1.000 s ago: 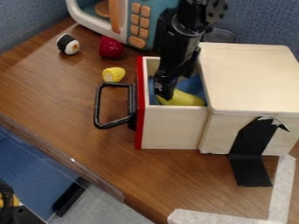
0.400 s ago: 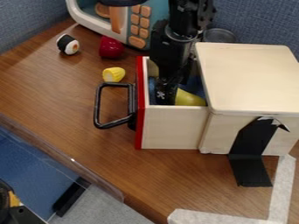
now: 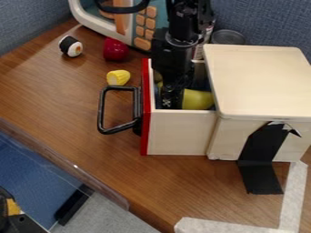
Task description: Take the banana from the drawer and put it in the table with other foods.
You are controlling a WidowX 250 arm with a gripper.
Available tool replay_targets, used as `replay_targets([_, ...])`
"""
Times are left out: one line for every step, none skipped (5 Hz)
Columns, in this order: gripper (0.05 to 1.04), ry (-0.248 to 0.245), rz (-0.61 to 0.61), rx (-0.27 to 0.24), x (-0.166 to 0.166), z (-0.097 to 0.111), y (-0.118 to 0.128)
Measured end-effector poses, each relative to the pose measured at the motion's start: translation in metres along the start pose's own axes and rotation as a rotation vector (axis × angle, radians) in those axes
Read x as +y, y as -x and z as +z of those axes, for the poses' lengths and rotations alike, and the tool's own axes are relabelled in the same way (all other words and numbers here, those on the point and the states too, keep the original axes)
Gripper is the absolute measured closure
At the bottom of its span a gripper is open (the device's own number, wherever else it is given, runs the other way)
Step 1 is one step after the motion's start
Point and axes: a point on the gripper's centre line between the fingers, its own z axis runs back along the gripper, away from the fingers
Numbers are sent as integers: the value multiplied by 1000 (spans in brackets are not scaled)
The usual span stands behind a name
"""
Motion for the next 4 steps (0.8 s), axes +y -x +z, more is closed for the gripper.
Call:
replay_targets([555,2,-8,-3,0,0,-1])
replay_targets([556,5,-22,25,0,7,3])
replay_targets([558,44,-35,82,-1,35,8])
replay_targets([596,102,-62,137,-6,72,13])
